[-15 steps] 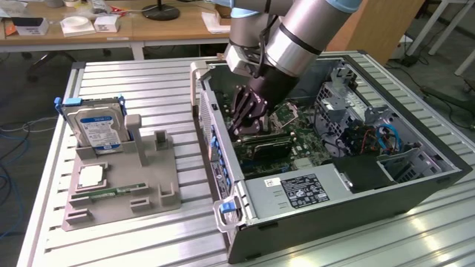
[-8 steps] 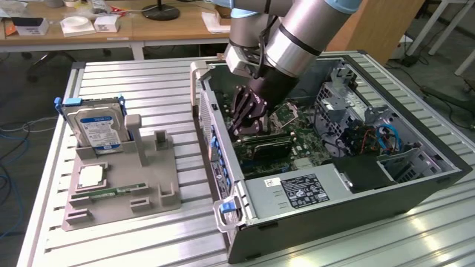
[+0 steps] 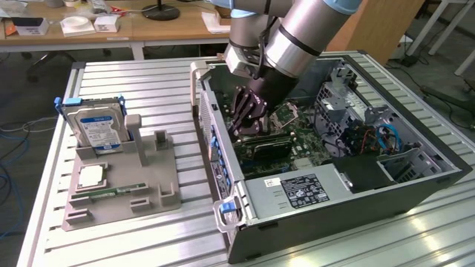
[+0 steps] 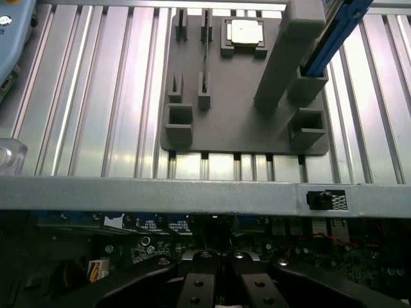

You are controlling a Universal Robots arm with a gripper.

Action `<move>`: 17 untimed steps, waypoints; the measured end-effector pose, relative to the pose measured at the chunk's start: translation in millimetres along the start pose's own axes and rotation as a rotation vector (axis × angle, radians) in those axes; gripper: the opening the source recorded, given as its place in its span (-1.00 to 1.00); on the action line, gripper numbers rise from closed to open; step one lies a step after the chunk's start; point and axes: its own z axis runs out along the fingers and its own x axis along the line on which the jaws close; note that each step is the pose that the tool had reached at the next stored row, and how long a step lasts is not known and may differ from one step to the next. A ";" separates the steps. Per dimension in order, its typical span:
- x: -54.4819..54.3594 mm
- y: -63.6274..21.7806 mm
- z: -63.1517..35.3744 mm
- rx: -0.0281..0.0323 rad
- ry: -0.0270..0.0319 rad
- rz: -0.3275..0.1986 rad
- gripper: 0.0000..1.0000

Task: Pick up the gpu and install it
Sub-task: 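Insert the gpu into the slot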

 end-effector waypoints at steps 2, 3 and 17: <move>-0.2 0.8 -2.0 0.0009 -0.0021 0.000 -0.76; -0.3 2.3 -5.8 0.0006 -0.0021 0.000 -0.76; -4.5 3.1 -16.6 0.0083 0.0017 -0.002 -0.76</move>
